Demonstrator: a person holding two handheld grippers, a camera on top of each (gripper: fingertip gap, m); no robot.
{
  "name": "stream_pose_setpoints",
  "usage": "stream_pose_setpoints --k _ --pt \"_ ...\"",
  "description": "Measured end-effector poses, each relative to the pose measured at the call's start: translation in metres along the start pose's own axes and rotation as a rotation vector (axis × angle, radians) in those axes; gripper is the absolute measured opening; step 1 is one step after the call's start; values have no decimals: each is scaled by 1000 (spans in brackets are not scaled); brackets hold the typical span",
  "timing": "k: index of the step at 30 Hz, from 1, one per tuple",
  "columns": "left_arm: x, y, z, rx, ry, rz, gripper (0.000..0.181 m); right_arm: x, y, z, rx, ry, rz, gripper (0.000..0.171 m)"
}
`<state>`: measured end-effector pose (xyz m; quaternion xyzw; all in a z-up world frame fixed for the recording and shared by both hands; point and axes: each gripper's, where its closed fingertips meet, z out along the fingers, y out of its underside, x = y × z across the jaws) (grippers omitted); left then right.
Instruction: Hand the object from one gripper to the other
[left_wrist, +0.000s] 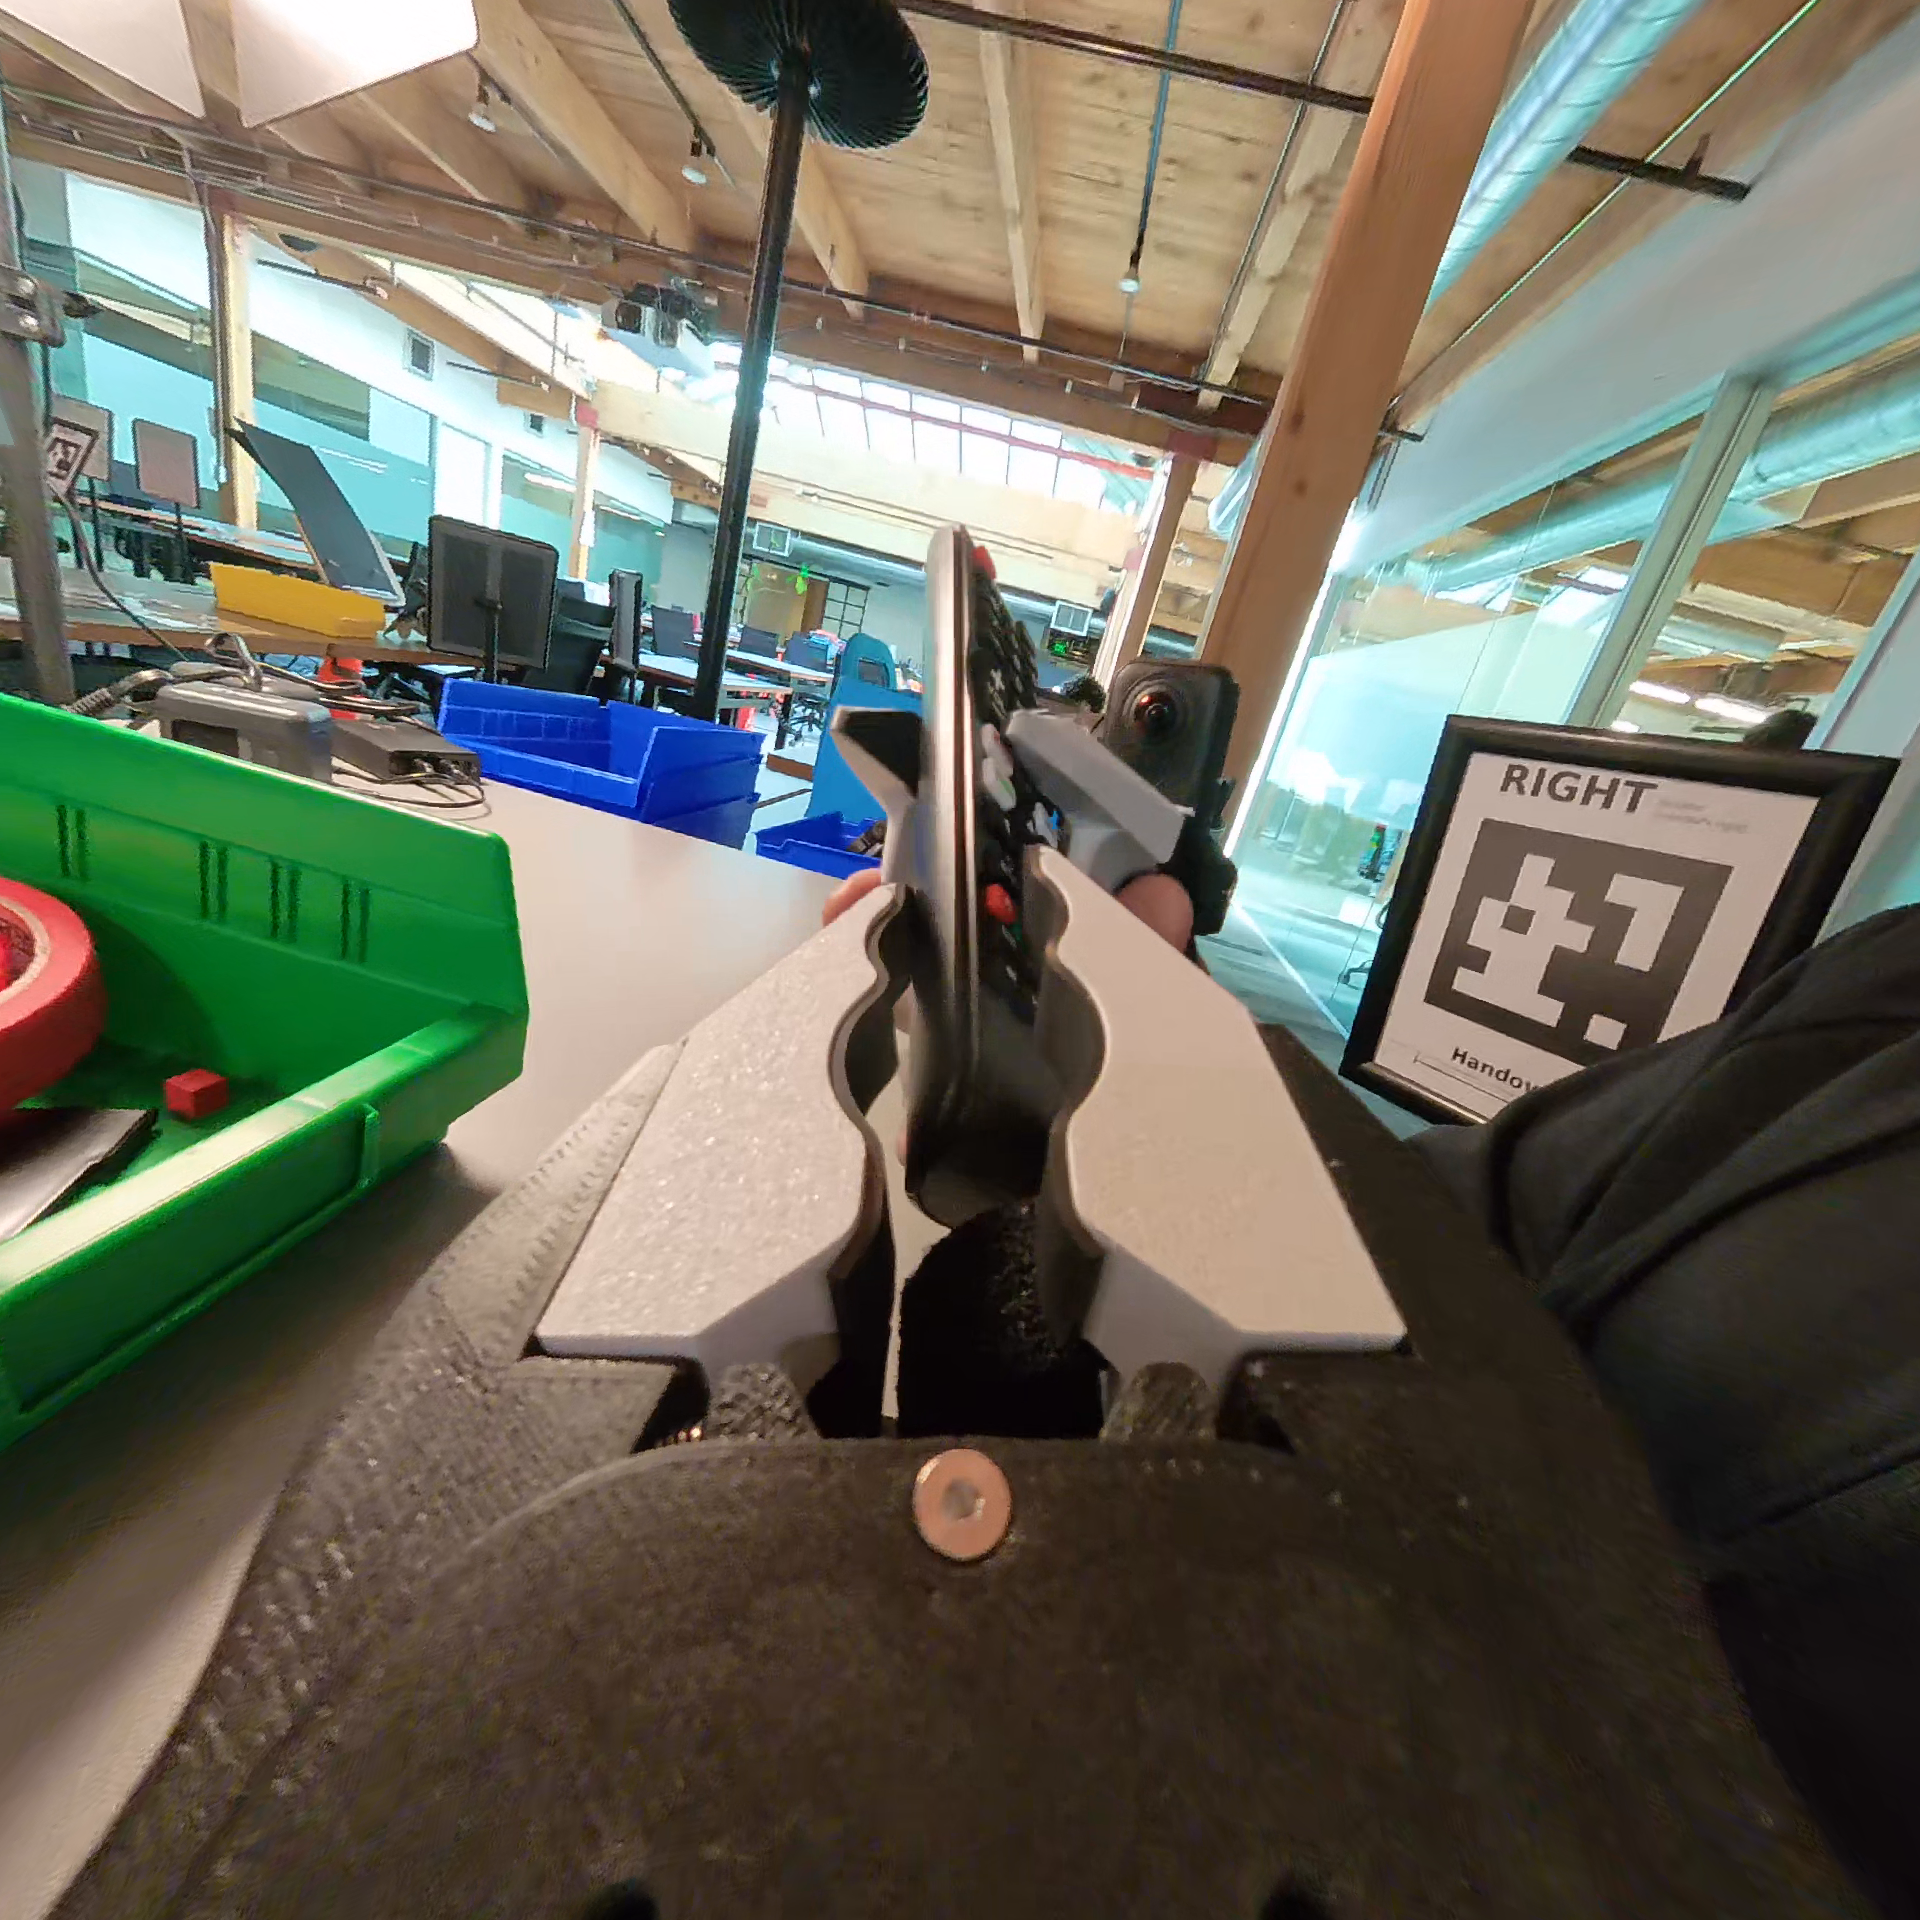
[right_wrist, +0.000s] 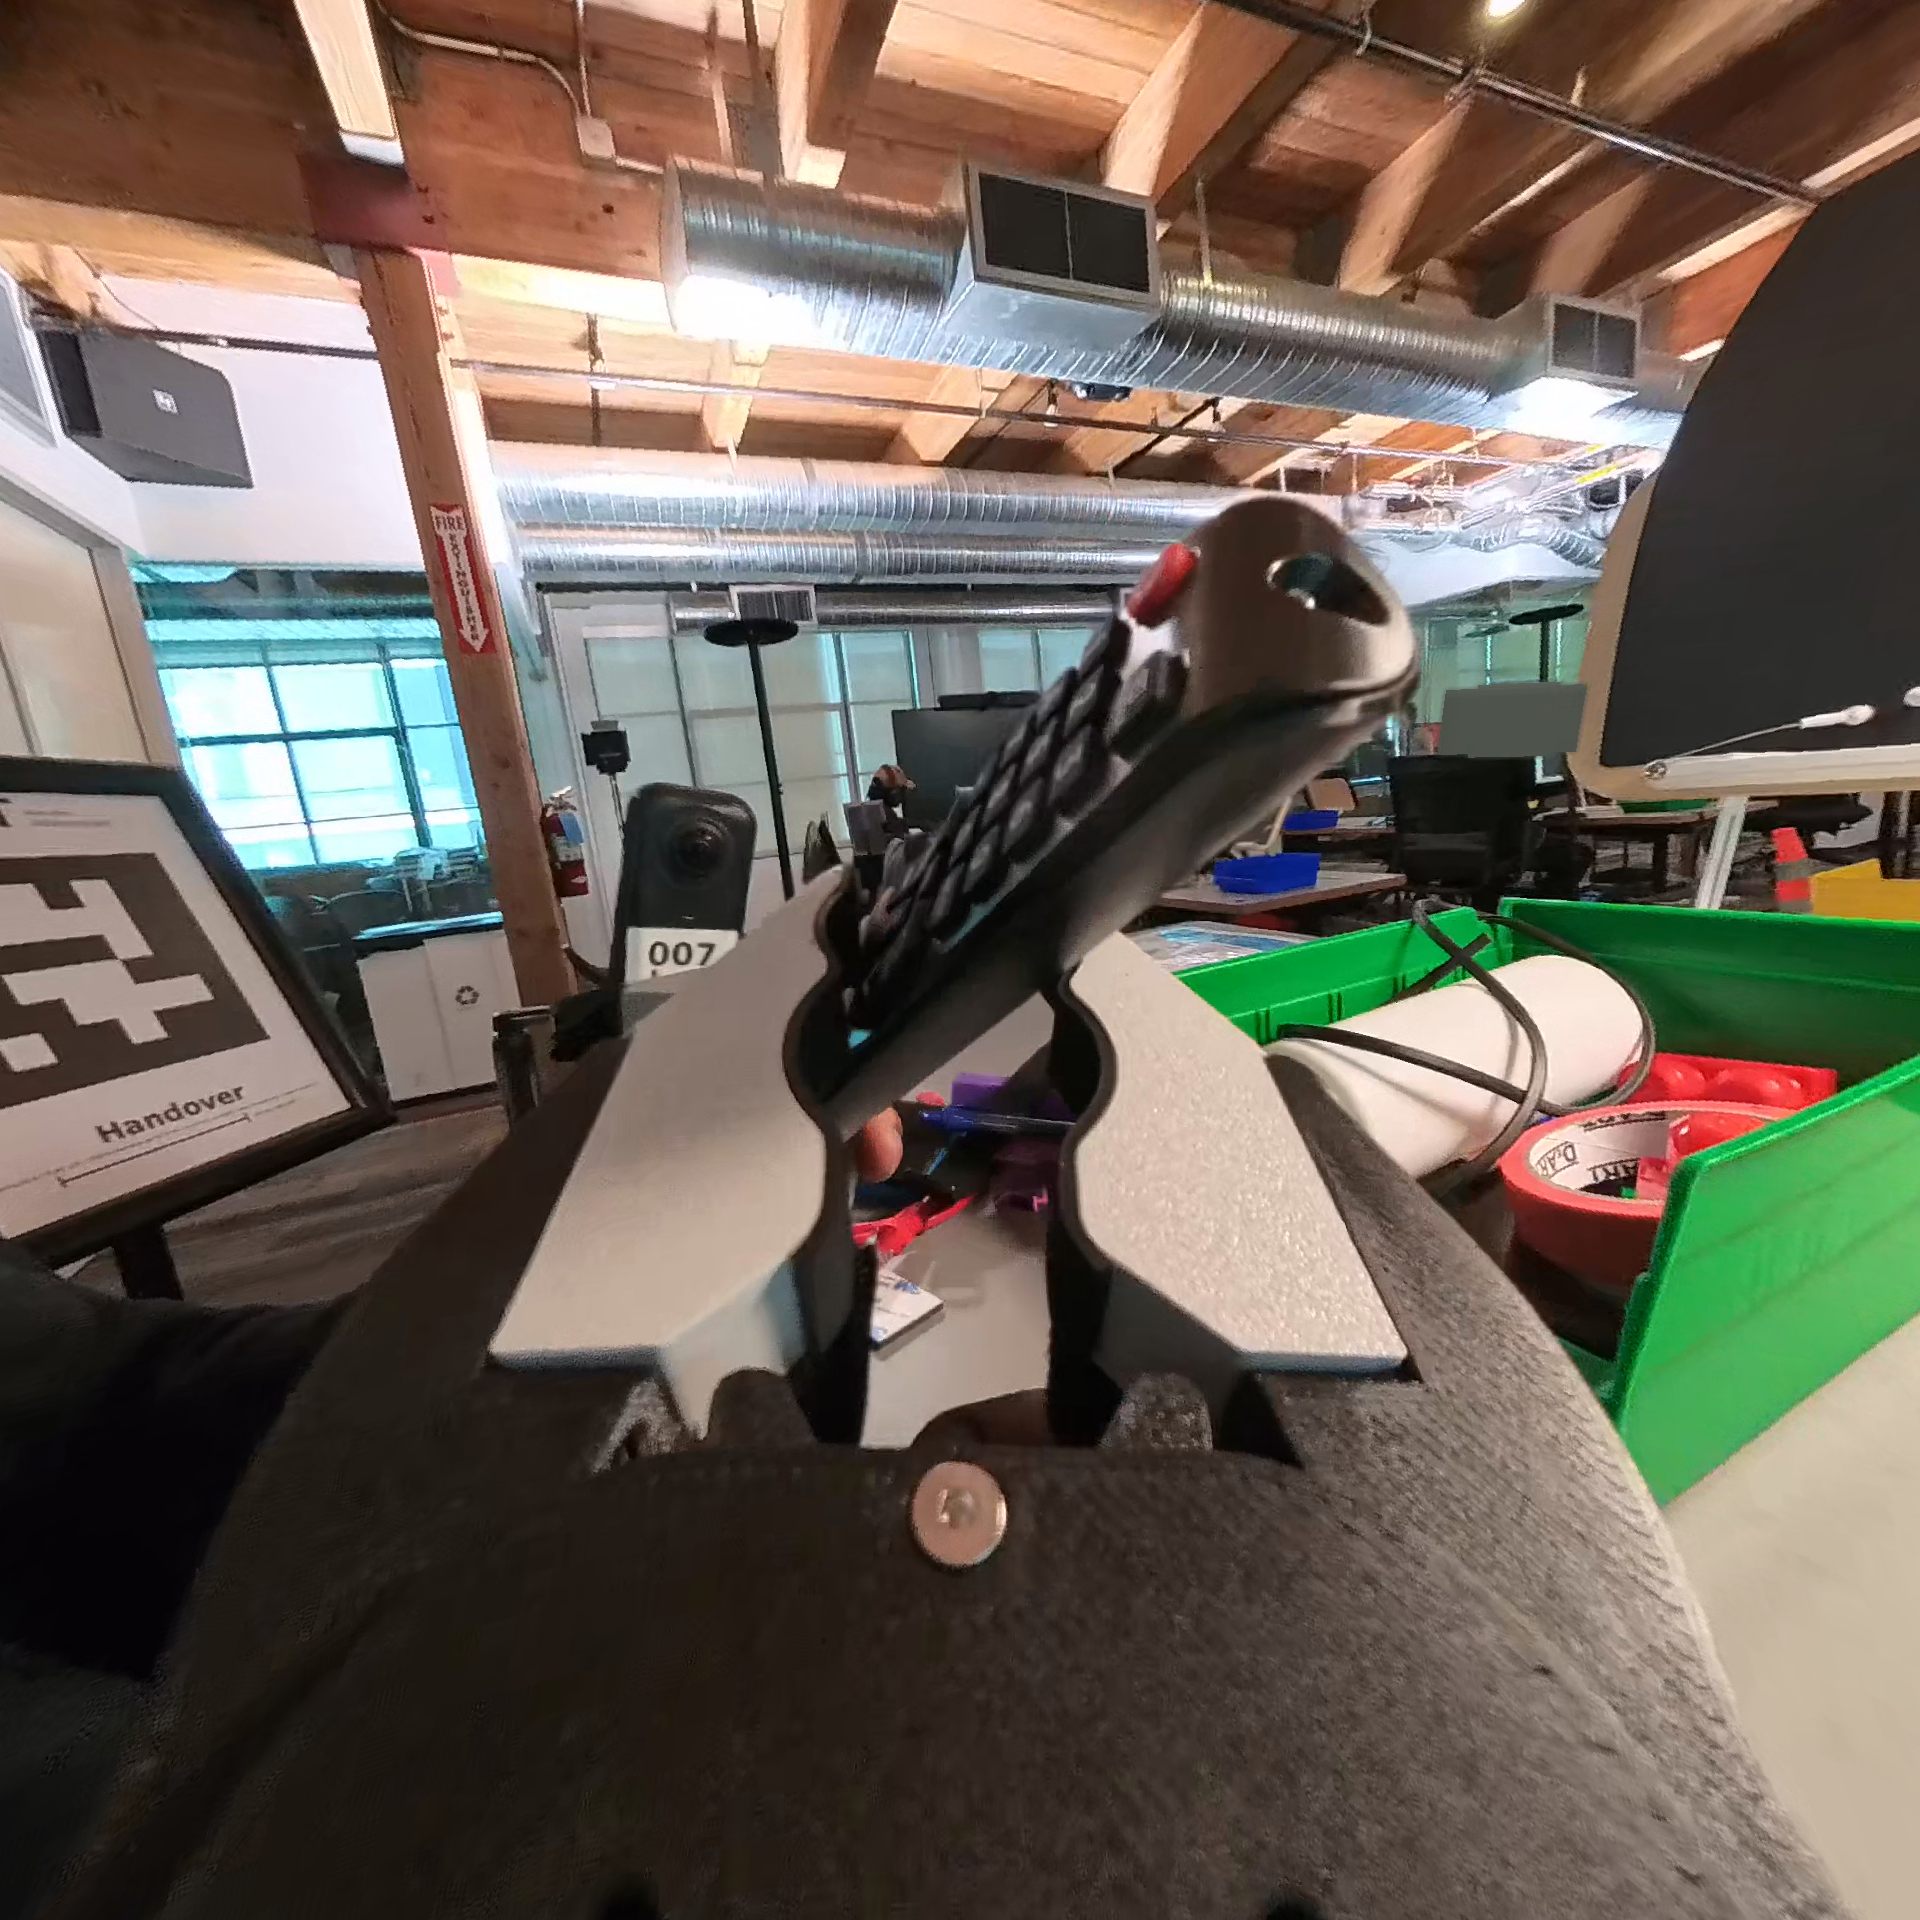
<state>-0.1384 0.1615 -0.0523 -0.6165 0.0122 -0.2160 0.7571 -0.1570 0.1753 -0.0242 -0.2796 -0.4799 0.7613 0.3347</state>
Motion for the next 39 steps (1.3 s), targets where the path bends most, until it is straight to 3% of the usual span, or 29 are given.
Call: stream_pose_setpoints --k 5,13,15,16,18,26,32,39 --pt "-2 1 3 3 -19 -5 25 -2 -8 -3 38 -5 -21 27" --pt "-2 20 11 -88 10 -120 54 -13 -17 -5 97 -73 3 26" --pt "8 28 13 -134 60 -116 50 -14 -16 -5 98 -83 9 26" --pt "12 31 13 -149 81 -101 36 -15 -15 -4 91 -92 21 27" --pt "17 28 11 -139 101 -50 28 -12 -13 -4 87 -88 56 28" --pt "-1 -12 -5 71 42 -91 25 15 -8 -4 47 55 42 61" --pt "-6 -18 -9 107 17 -92 25 21 -6 -5 25 63 68 63" --pt "-25 -45 -32 282 27 -264 25 33 -7 -11 -6 104 32 62"
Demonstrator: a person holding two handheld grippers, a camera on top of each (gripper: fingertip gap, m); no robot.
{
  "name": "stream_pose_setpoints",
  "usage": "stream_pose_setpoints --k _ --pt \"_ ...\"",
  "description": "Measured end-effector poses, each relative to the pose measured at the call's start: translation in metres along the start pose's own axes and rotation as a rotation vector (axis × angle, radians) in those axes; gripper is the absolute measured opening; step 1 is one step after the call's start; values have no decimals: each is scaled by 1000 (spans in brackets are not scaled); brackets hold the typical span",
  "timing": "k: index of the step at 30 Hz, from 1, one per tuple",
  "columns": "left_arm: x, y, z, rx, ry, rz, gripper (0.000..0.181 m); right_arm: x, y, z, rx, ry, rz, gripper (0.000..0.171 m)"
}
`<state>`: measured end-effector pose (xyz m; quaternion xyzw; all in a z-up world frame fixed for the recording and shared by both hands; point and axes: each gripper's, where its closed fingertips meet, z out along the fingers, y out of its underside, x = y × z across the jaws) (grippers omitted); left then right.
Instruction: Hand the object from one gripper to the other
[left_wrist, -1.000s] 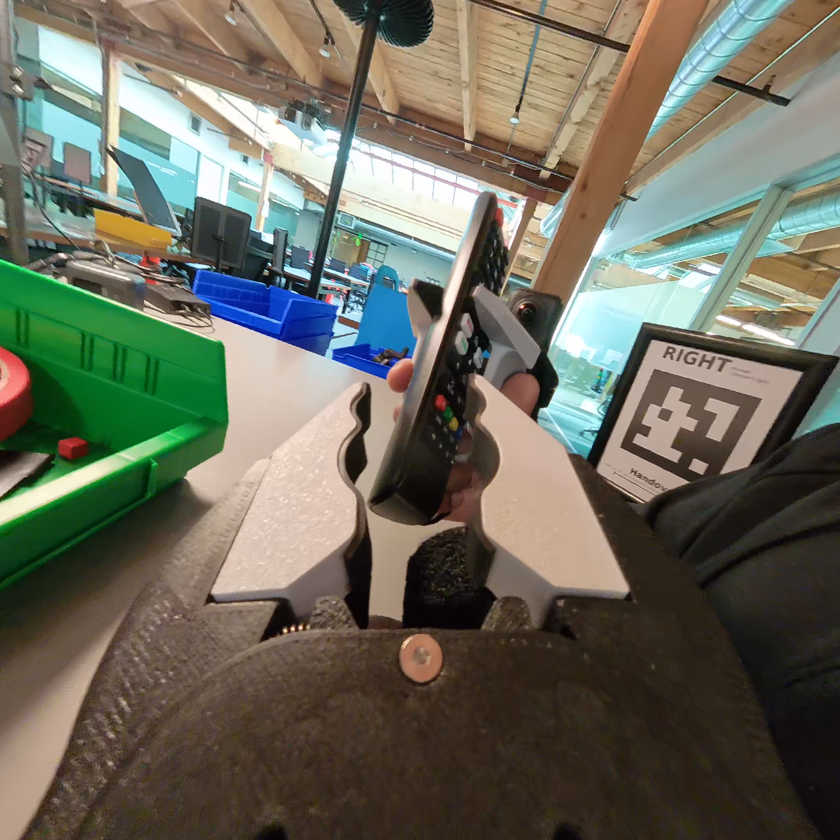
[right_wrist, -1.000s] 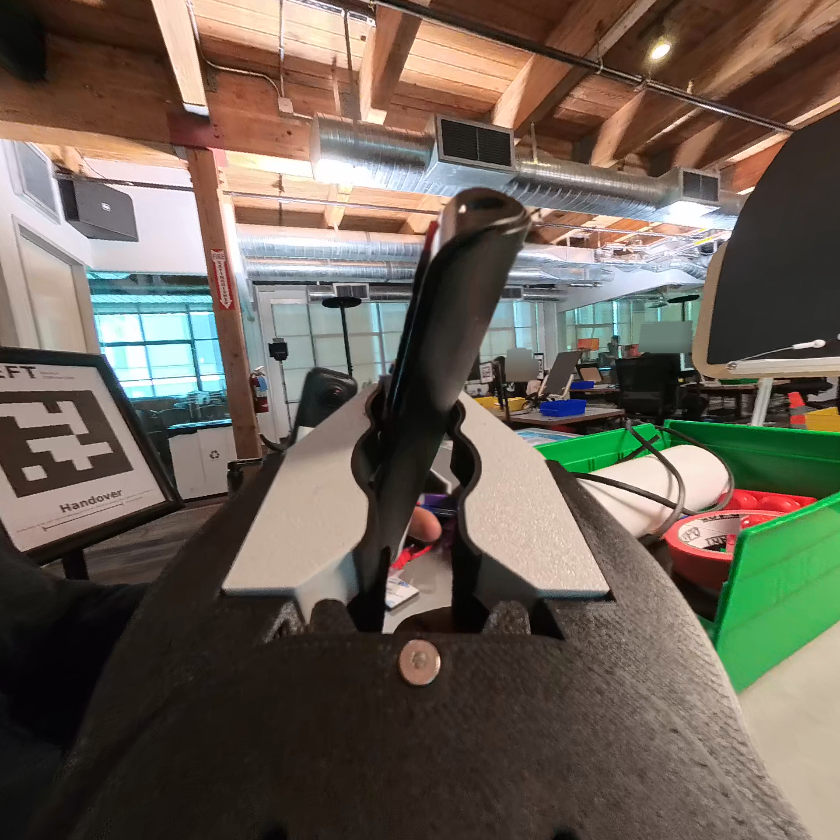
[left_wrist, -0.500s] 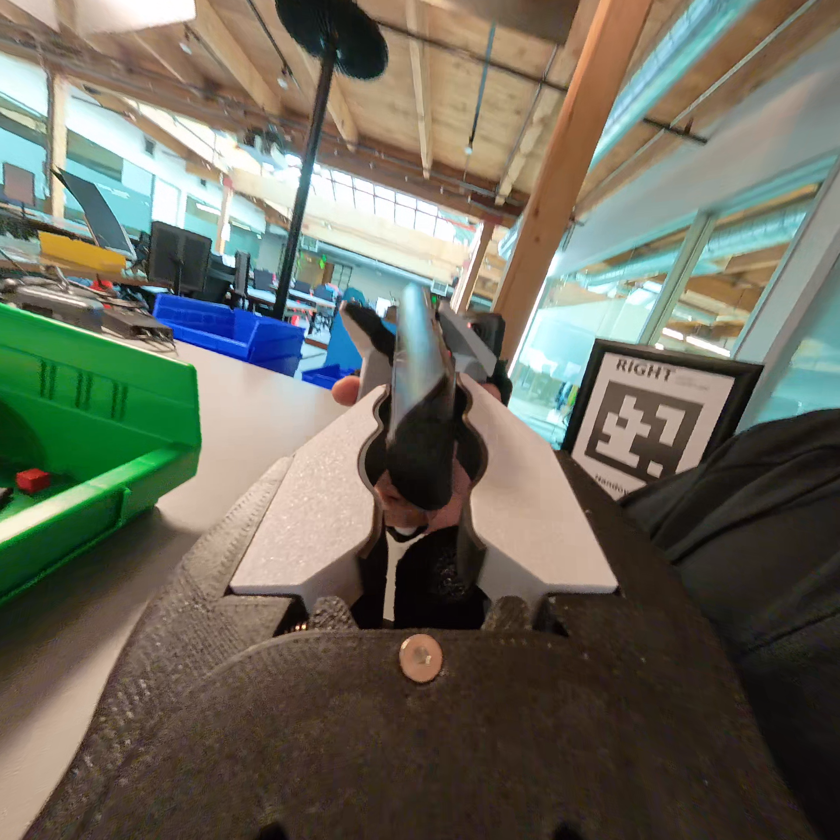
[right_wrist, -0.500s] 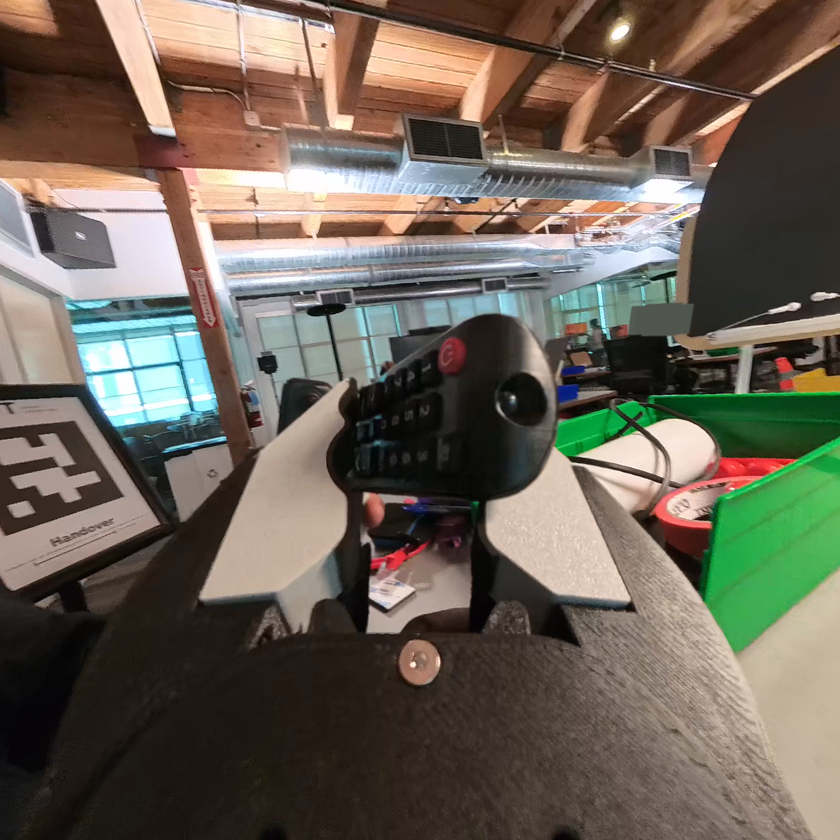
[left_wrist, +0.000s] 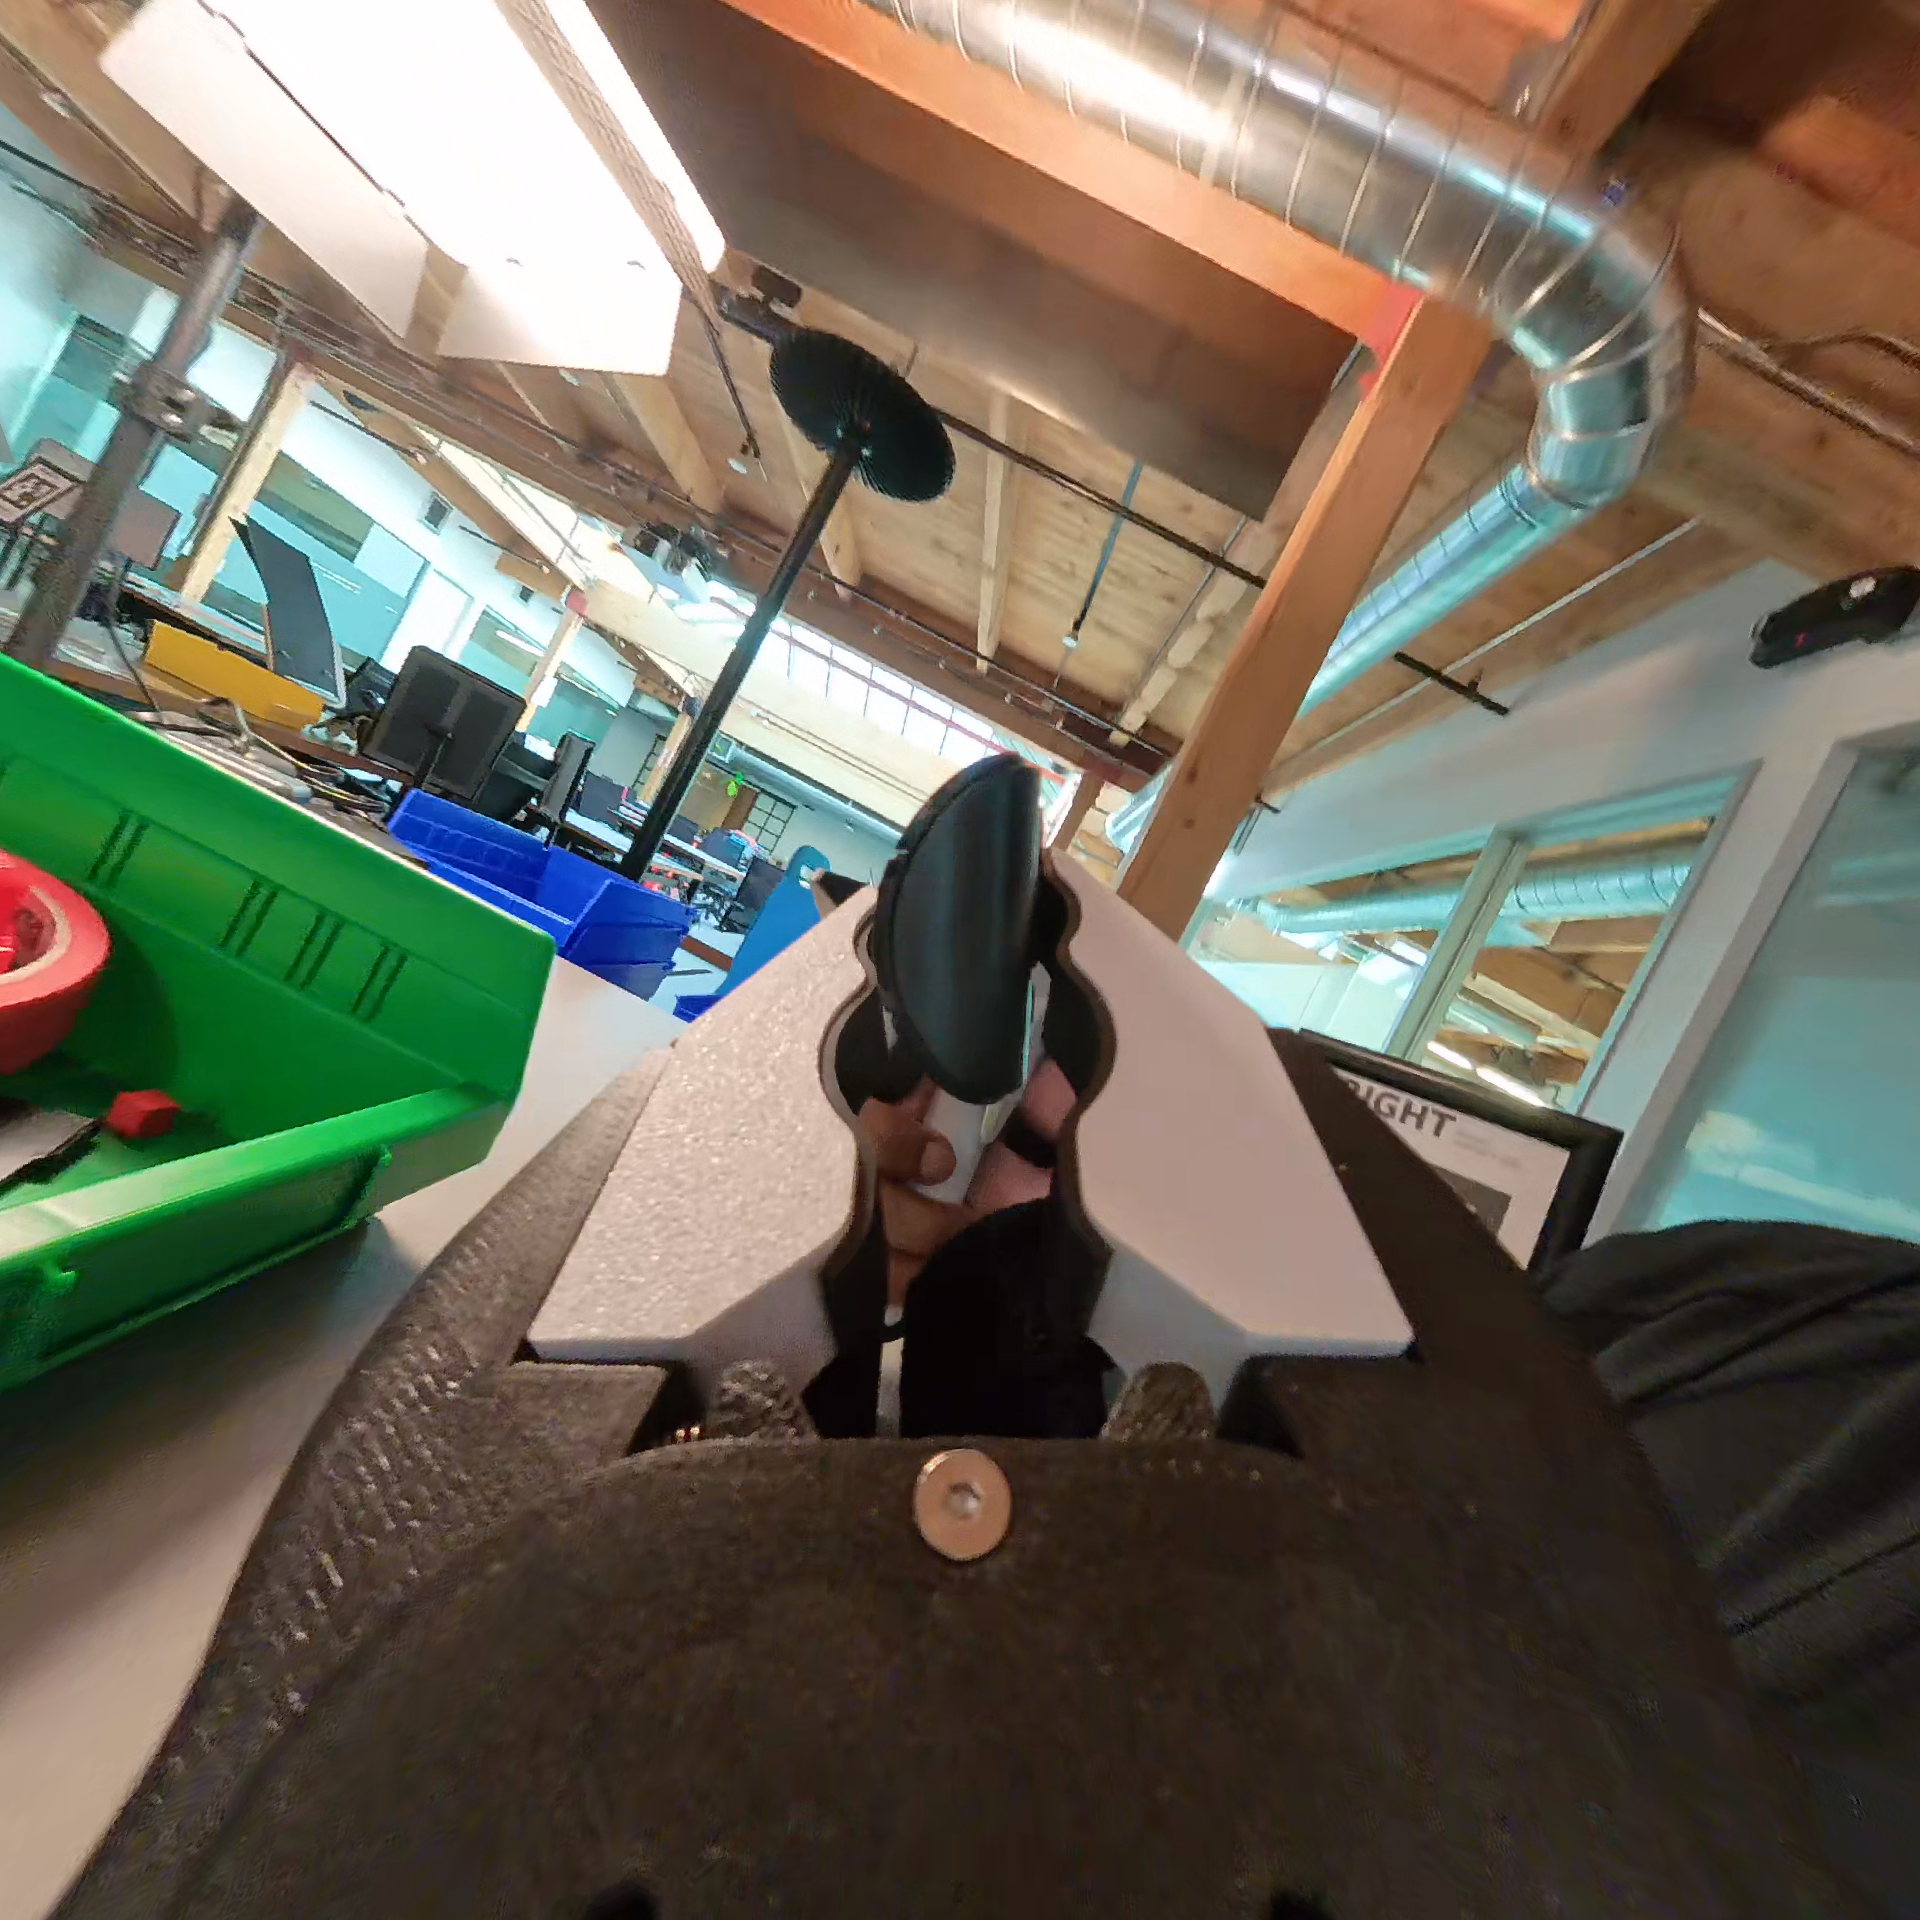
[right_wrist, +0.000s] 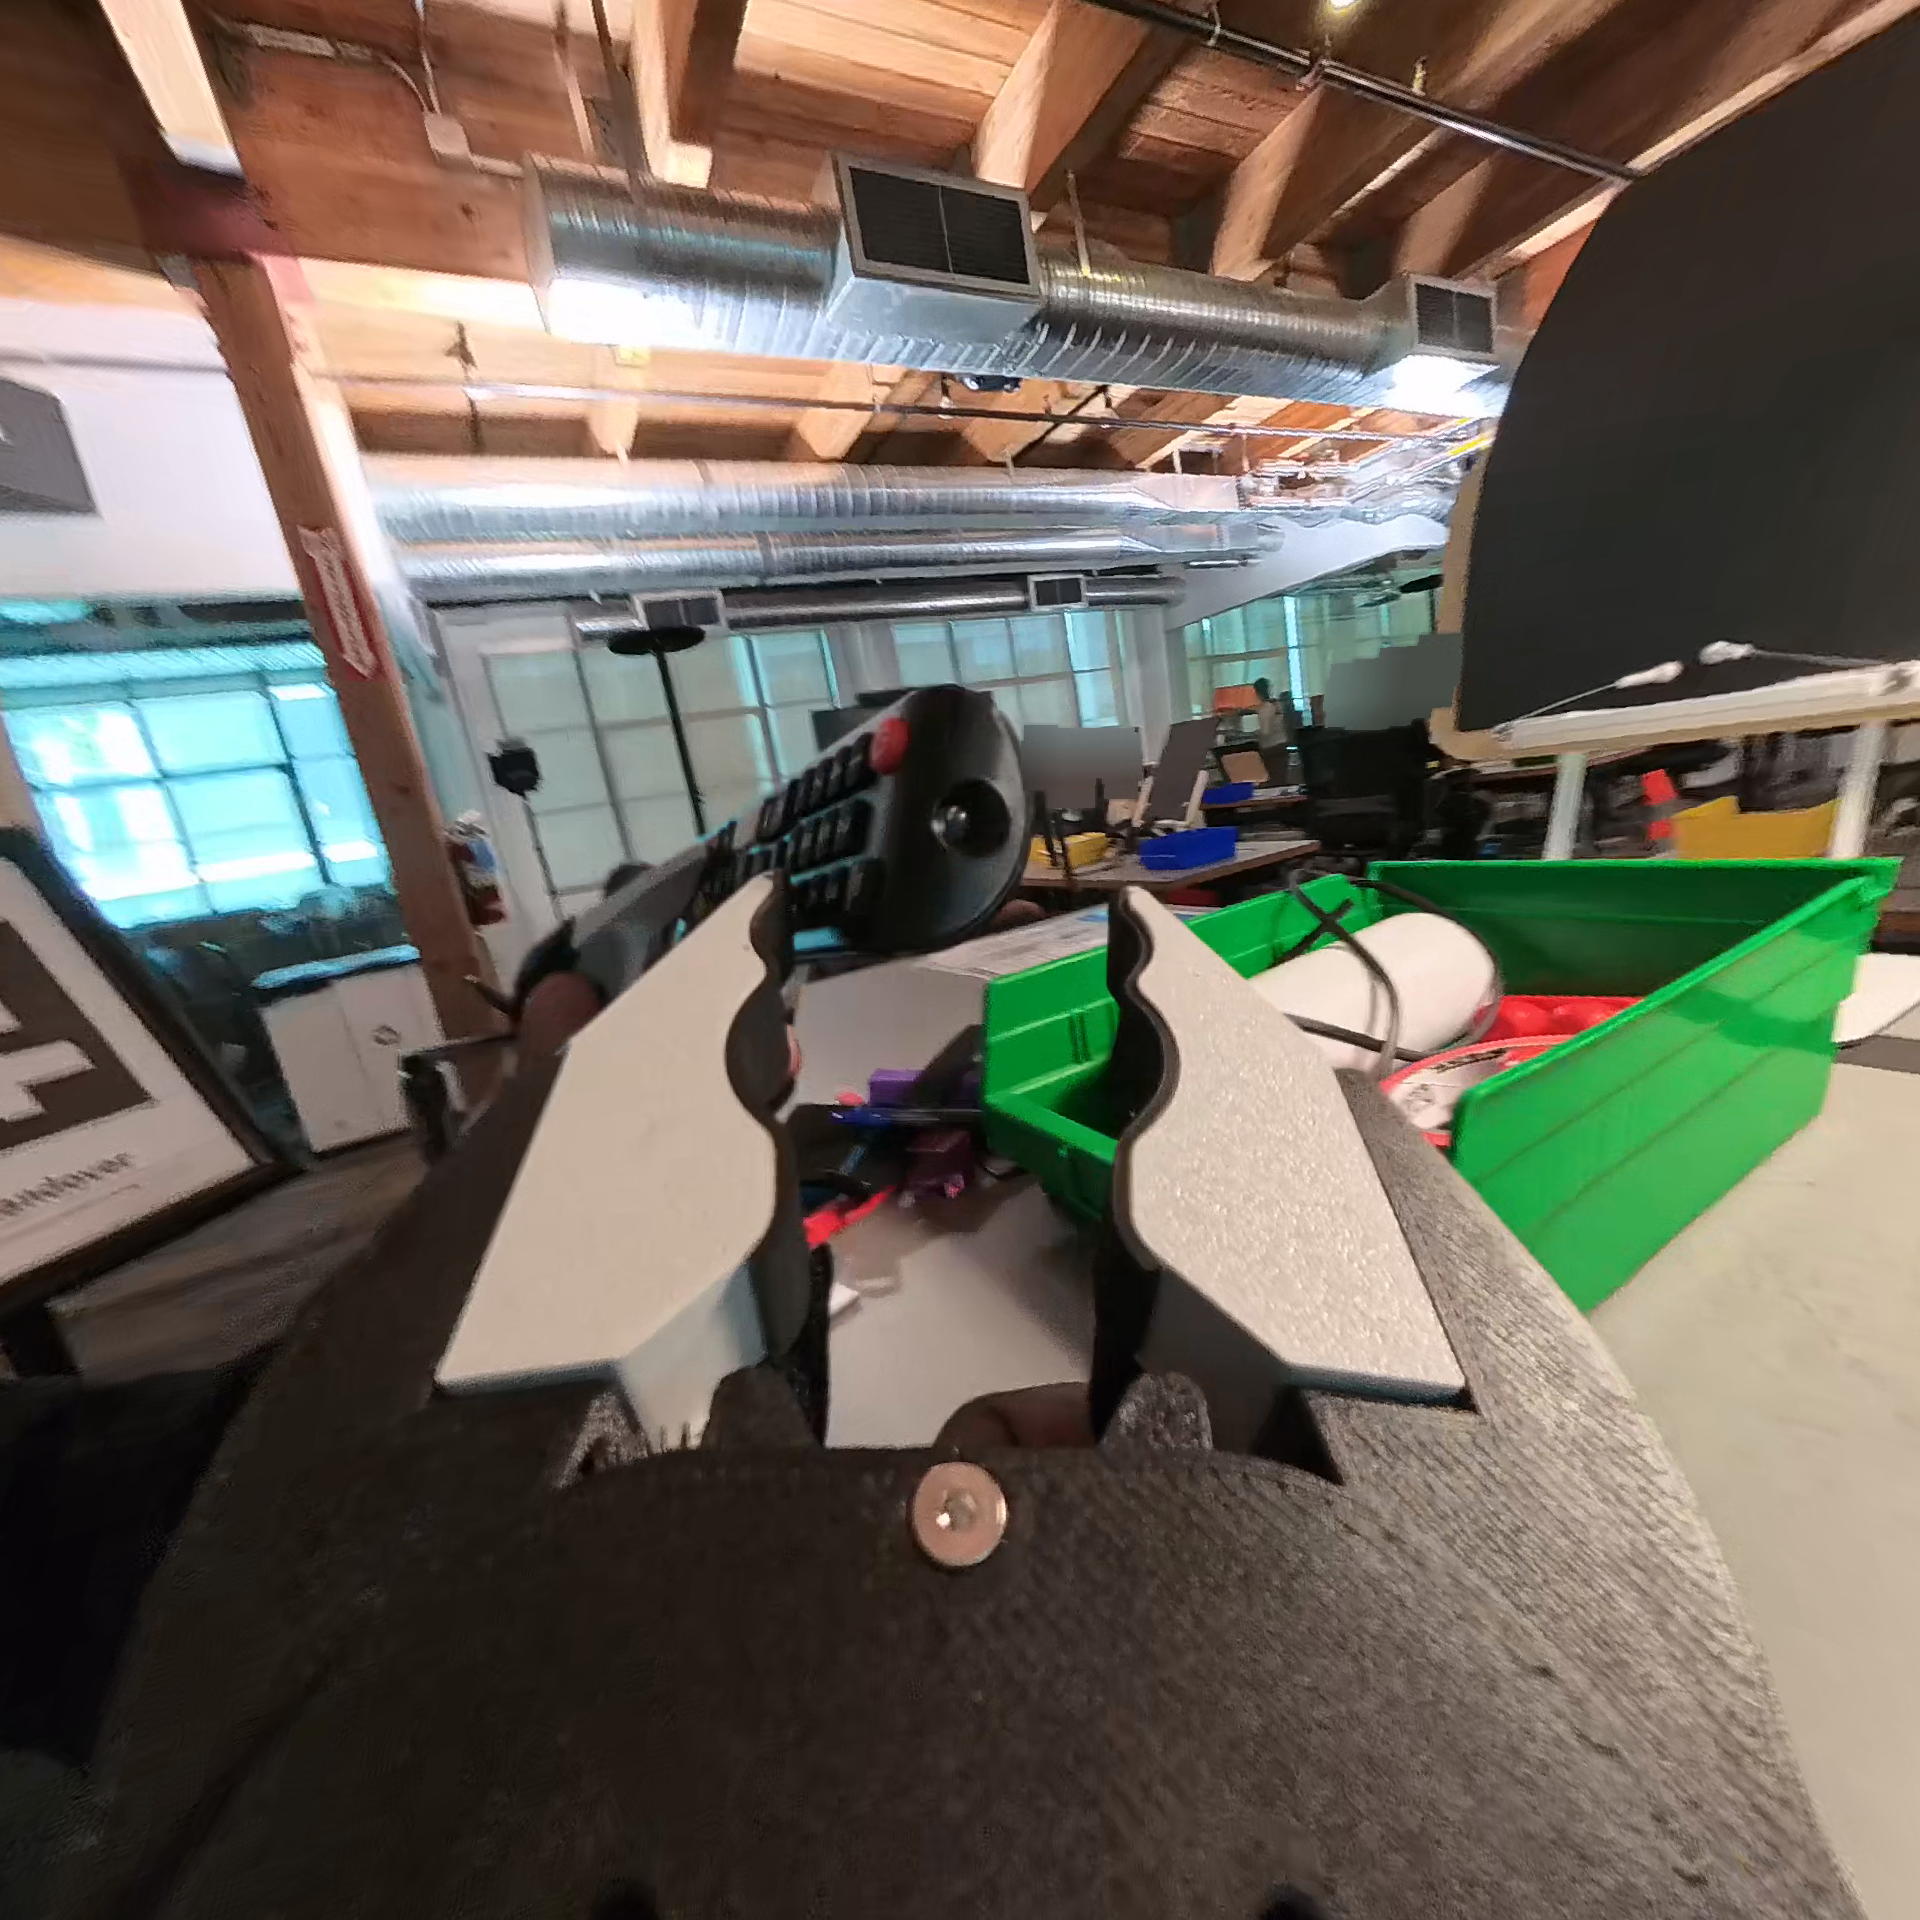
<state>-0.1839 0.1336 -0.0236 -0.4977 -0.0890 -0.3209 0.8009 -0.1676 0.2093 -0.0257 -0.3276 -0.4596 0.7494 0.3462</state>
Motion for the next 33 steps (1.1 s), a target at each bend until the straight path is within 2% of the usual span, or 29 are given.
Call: stream_pose_setpoints --k 7,11,17,21,26,33 --pt "-14 -9 -6 37 -115 65 25 20 8 -8 -157 184 -526 68" --pt "-20 4 -1 -45 -176 135 25 30 11 -12 -220 247 -753 76" --pt "-30 16 0 -128 -263 215 26 34 30 -13 -331 262 -1036 78" --pt "-28 24 3 -171 -271 270 26 34 48 -11 -418 239 -1151 79" --pt "-27 31 6 -217 -288 355 26 32 65 -11 -486 201 -1221 53" --pt "-18 29 11 -165 -225 293 30 28 65 -11 -483 173 -1104 52"
